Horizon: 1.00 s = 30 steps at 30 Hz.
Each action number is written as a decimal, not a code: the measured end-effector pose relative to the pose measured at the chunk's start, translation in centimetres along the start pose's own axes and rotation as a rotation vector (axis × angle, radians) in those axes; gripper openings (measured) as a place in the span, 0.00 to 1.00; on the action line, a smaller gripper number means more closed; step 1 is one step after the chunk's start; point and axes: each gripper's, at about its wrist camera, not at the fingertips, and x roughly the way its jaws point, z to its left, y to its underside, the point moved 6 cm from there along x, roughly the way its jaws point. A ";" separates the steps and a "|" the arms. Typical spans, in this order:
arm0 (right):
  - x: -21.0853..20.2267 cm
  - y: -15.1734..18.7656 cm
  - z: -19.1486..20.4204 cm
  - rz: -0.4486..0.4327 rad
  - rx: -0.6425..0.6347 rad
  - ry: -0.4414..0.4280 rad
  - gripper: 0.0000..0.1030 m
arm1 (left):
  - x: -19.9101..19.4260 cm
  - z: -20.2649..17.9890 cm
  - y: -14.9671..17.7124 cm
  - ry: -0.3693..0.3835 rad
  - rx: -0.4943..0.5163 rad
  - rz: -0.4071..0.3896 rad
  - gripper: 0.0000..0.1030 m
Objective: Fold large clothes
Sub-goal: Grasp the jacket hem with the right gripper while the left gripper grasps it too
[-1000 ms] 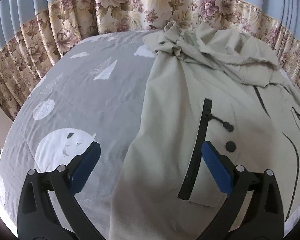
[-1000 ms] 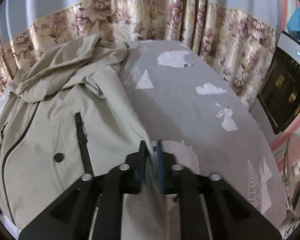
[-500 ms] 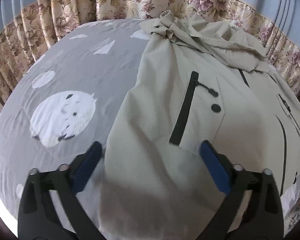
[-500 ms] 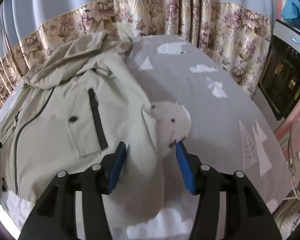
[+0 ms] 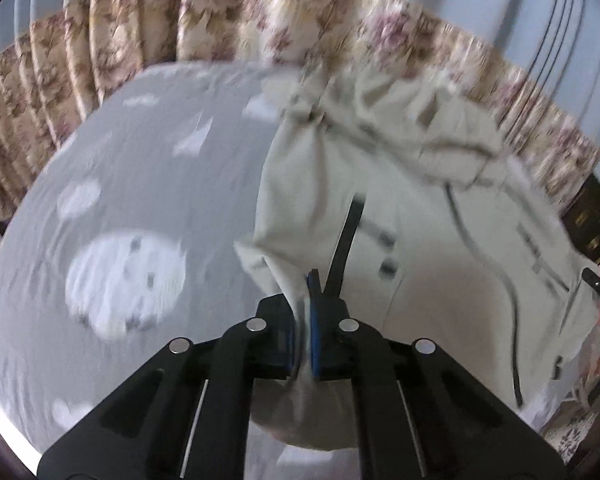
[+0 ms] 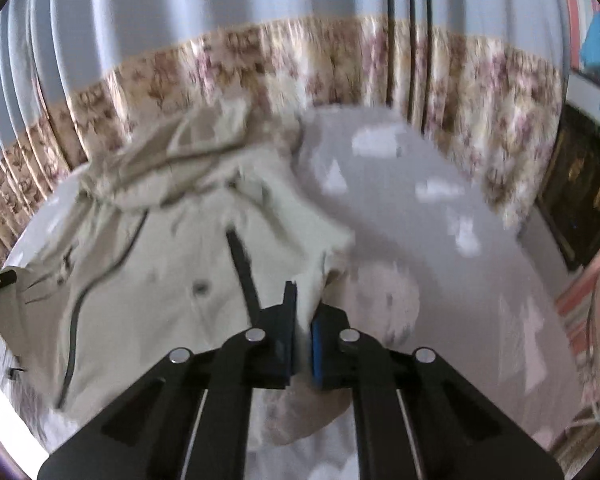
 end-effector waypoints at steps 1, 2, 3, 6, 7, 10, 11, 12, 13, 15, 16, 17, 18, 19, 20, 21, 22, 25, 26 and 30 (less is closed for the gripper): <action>-0.1 -1.0 0.2 -0.024 -0.013 0.007 0.06 | -0.2 -0.3 -0.8 0.005 0.005 -0.017 0.04; -0.1 -2.4 0.5 -0.053 -0.023 0.008 0.06 | -0.6 -0.5 -2.3 0.008 0.012 -0.048 0.04; -0.1 -3.5 0.7 -0.073 -0.028 0.004 0.06 | -0.8 -0.8 -3.2 0.009 0.021 -0.067 0.04; 0.4 -7.5 1.4 -0.125 -0.056 0.005 0.06 | -0.9 -1.6 -6.7 0.001 0.055 -0.111 0.04; 0.9 -8.7 1.6 -0.134 -0.066 0.010 0.06 | -0.5 -1.9 -8.2 -0.009 0.068 -0.122 0.04; 3.8 -13.6 1.6 -0.152 -0.049 0.012 0.06 | 1.4 -2.0 -12.3 -0.048 0.076 -0.135 0.05; 4.5 -14.9 1.5 -0.158 -0.046 0.020 0.06 | 2.2 -1.8 -13.6 -0.063 0.071 -0.140 0.05; 5.5 -16.1 1.5 -0.159 -0.048 0.033 0.06 | 2.9 -1.7 -14.6 -0.076 0.067 -0.145 0.05; 6.6 -17.3 1.6 -0.156 -0.049 0.039 0.06 | 3.9 -1.6 -15.9 -0.095 0.066 -0.149 0.05; 9.4 -19.5 2.0 -0.129 -0.054 0.041 0.06 | 5.8 -1.6 -17.9 -0.123 0.072 -0.151 0.06; 11.3 -20.7 2.4 -0.111 -0.074 0.064 0.06 | 7.0 -1.7 -18.7 -0.135 0.078 -0.143 0.06; 12.5 -21.3 2.7 -0.098 -0.089 0.078 0.06 | 8.1 -1.8 -19.5 -0.149 0.086 -0.135 0.06; 14.2 -22.0 2.9 -0.077 -0.103 0.091 0.06 | 9.5 -2.0 -20.4 -0.170 0.097 -0.127 0.06; 15.5 -22.6 3.1 -0.062 -0.108 0.100 0.06 | 10.5 -2.0 -21.0 -0.183 0.104 -0.120 0.06; 16.6 -22.9 3.1 -0.049 -0.113 0.109 0.06 | 11.9 -2.1 -21.9 -0.202 0.114 -0.113 0.06; 18.2 -23.4 3.3 -0.026 -0.127 0.121 0.06 | 12.7 -2.1 -22.5 -0.215 0.124 -0.104 0.06; 19.3 -23.6 3.4 -0.015 -0.140 0.133 0.06 | 13.9 -2.1 -23.1 -0.229 0.131 -0.097 0.06; 22.9 -23.7 3.5 0.046 -0.164 0.163 0.06 | 17.0 -1.9 -23.9 -0.259 0.142 -0.061 0.06; 23.9 -23.5 3.4 0.067 -0.160 0.162 0.06 | 18.4 -1.8 -23.8 -0.275 0.153 -0.045 0.06; 28.0 -22.0 2.8 0.178 -0.122 0.119 0.06 | 21.7 -1.7 -23.2 -0.312 0.200 -0.008 0.07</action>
